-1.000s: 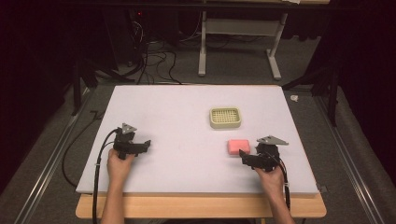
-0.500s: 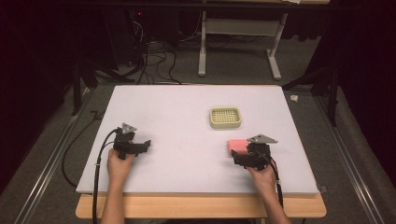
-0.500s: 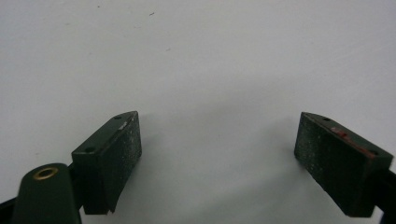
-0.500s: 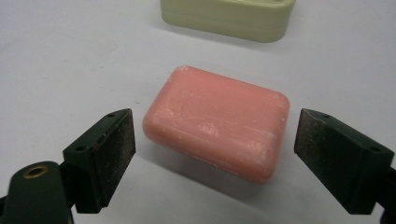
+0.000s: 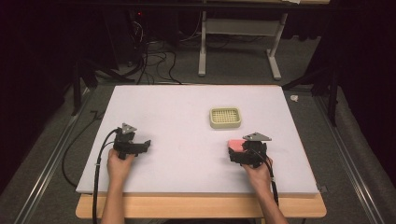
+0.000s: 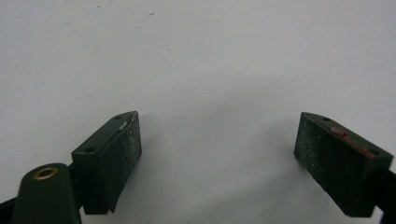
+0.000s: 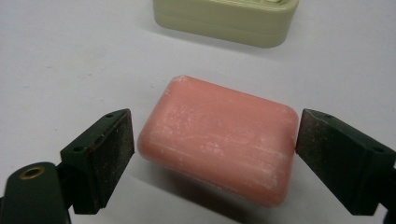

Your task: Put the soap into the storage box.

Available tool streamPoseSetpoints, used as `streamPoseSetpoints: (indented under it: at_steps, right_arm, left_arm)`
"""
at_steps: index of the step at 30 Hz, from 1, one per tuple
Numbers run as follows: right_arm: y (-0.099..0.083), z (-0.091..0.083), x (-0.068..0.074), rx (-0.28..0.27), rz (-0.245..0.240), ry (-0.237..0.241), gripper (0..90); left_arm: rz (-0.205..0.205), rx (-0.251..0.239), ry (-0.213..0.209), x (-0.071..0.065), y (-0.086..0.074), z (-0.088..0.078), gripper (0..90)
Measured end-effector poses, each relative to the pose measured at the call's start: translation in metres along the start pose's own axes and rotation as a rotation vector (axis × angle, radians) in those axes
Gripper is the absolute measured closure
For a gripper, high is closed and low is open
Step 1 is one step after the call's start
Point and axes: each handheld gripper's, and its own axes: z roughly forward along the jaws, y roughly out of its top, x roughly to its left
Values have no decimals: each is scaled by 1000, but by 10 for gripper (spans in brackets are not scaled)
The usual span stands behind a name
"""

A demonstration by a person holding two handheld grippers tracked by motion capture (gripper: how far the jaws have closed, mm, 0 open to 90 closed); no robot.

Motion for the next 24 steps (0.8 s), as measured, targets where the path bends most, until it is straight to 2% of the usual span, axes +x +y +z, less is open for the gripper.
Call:
streamPoseSetpoints:
  at_steps: [24]
  right_arm:
    - [9,16,4,23,6,-37,112]
  left_arm:
    - [0,0,0,0,0,0,153]
